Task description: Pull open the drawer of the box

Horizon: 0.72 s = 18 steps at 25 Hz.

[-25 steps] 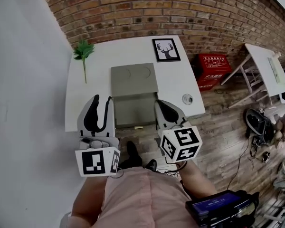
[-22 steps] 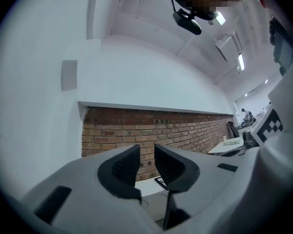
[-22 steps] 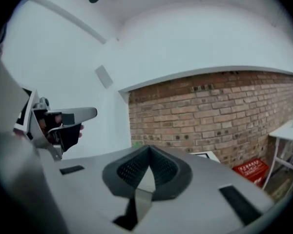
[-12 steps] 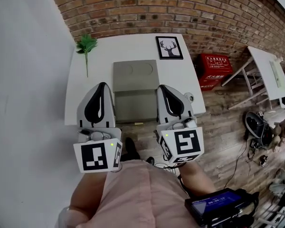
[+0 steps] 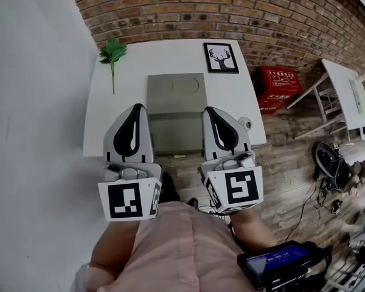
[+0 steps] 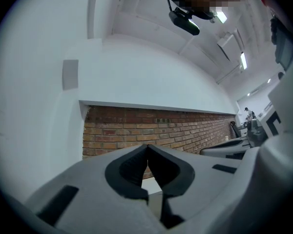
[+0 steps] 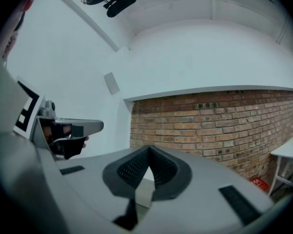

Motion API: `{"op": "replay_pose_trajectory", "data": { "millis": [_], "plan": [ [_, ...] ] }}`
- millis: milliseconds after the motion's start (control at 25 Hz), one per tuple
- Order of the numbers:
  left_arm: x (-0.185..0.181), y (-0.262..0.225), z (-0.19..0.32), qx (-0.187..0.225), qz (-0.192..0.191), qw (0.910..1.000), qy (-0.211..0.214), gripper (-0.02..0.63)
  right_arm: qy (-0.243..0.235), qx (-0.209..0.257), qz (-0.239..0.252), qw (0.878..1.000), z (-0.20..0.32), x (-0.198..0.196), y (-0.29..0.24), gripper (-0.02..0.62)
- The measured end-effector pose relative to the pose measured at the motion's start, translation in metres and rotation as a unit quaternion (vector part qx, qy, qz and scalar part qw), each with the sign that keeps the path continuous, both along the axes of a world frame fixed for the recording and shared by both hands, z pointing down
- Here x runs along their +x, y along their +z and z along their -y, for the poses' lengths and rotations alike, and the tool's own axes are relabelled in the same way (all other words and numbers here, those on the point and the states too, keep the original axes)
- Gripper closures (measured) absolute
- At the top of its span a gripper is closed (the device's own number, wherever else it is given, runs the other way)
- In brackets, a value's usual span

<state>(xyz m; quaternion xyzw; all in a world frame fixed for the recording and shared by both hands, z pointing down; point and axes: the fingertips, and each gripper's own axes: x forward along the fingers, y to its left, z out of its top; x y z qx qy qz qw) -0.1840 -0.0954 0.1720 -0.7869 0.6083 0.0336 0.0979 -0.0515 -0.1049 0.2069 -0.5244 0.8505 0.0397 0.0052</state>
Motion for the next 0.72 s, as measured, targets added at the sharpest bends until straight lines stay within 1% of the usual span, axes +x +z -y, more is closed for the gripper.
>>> {"op": "replay_pose_trajectory", "data": {
  "millis": [720],
  "plan": [
    [0.008, 0.01, 0.015, -0.016, 0.0, 0.9999, 0.006, 0.597, 0.003, 0.005, -0.004, 1.0, 0.008, 0.005, 0.0, 0.591]
  ]
}}
